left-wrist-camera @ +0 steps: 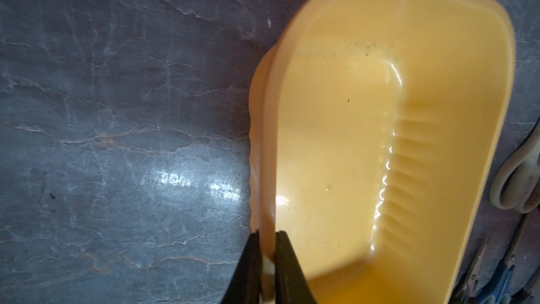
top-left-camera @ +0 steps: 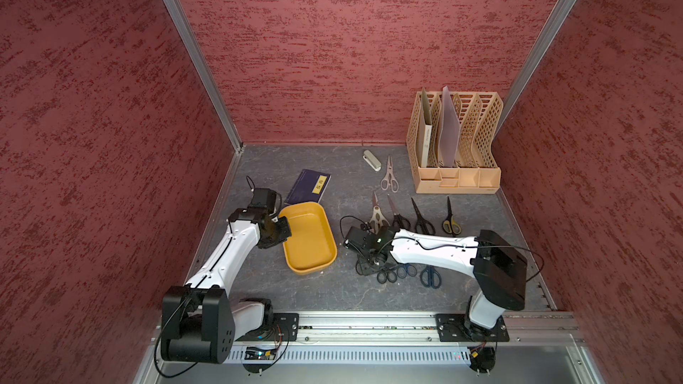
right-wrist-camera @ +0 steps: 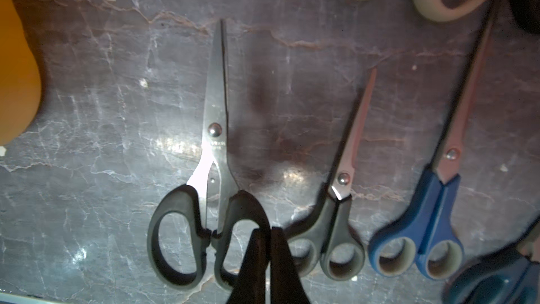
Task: Take the scissors out of the storage box
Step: Place the storage box at the center of the board.
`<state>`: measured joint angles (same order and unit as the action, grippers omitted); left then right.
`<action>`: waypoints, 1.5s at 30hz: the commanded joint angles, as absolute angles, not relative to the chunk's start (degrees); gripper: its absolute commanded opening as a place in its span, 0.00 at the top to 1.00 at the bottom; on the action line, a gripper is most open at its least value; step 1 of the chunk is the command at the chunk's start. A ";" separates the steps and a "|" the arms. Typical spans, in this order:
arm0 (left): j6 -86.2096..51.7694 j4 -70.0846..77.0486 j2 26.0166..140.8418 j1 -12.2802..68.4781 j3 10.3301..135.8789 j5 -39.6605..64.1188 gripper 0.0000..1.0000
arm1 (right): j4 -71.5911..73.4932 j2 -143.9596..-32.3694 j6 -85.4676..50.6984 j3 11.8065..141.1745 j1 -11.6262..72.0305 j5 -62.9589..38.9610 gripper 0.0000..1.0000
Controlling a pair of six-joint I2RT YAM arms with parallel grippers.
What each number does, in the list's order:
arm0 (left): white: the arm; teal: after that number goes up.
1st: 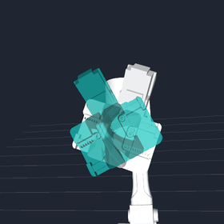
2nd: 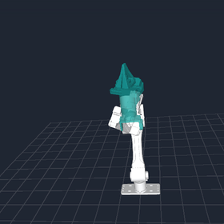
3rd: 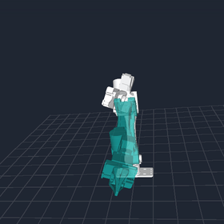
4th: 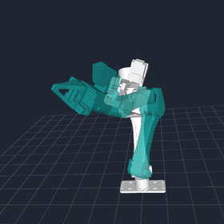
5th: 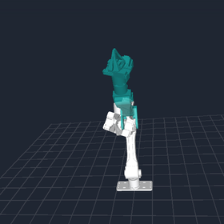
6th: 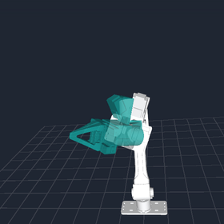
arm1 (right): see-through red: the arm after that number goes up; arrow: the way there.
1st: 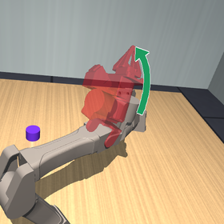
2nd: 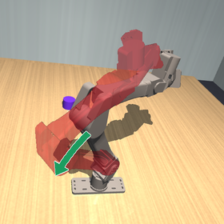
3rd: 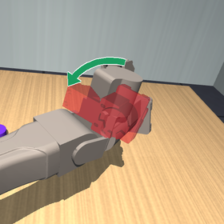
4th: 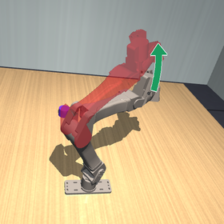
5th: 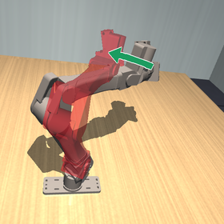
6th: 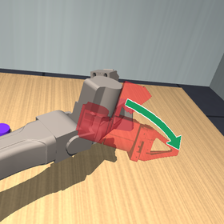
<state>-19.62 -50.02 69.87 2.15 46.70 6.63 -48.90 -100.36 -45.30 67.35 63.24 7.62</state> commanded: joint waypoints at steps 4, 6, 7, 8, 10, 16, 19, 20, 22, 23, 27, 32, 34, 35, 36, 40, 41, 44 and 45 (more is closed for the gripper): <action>-19.46 -49.70 68.80 1.58 47.42 6.61 0.40 | -46.98 -102.87 -49.19 69.35 64.74 7.92 1.00; -19.77 -49.99 67.77 1.34 47.47 6.20 0.36 | -46.99 -103.18 -50.30 69.46 65.13 8.04 1.00; -19.99 -50.14 67.24 1.20 47.54 6.07 0.35 | -47.09 -103.34 -50.75 69.52 65.28 8.11 1.00; -20.25 -50.33 66.47 1.06 47.63 6.27 0.35 | -47.32 -103.59 -51.27 69.54 65.50 8.12 1.00; -20.72 -50.86 64.95 0.46 47.92 7.50 0.33 | -47.73 -104.03 -52.18 69.52 65.73 8.09 1.00; -21.80 -53.31 61.94 -0.72 49.29 11.27 0.32 | -48.28 -104.62 -53.75 68.91 66.26 8.11 1.00; -21.80 -53.83 60.79 -0.88 49.79 11.79 0.32 | -48.61 -105.49 -54.14 69.31 66.27 7.96 1.00; -21.71 -53.94 60.50 -0.96 49.98 11.86 0.31 | -48.62 -105.73 -54.13 69.51 66.27 7.82 1.00; -21.62 -54.03 60.18 -1.18 50.27 11.96 0.31 | -48.81 -106.02 -54.33 69.82 66.37 7.78 1.00; -21.54 -54.12 60.13 -1.22 50.52 11.96 0.31 | -49.04 -106.09 -54.71 70.01 66.36 7.96 1.00; -21.41 -54.16 59.77 -1.39 51.22 11.80 0.31 | -49.16 -105.48 -55.53 69.81 66.45 8.53 0.86; -21.36 -52.79 58.48 -1.47 51.90 11.73 0.30 | -49.65 -100.91 -55.02 70.11 66.44 12.63 0.68; -21.39 -51.45 58.12 -1.44 52.20 11.56 0.29 | -51.98 -98.11 -54.42 71.28 66.46 16.54 0.60; -21.28 -50.23 58.03 -1.43 52.34 11.35 0.28 | -53.92 -96.31 -53.95 72.15 66.47 19.61 0.56; -20.82 -48.82 58.04 -1.48 52.32 11.22 0.28 | -55.40 -94.72 -53.19 72.83 66.41 22.68 0.51; -18.14 -36.75 58.20 -1.47 50.68 7.90 0.27 | -57.90 -86.24 -46.35 72.57 65.32 41.72 0.27; -17.72 -32.08 57.98 -1.46 49.28 6.42 0.26 | -55.41 -83.96 -42.33 70.57 64.82 47.26 0.22; -16.74 -16.93 56.39 -1.51 43.07 2.63 0.11 | -36.81 -76.24 -23.26 60.25 62.71 59.72 0.07; -16.01 -11.45 56.01 -1.46 40.52 1.55 0.00 | -26.04 -73.49 -12.17 54.93 60.47 57.91 0.06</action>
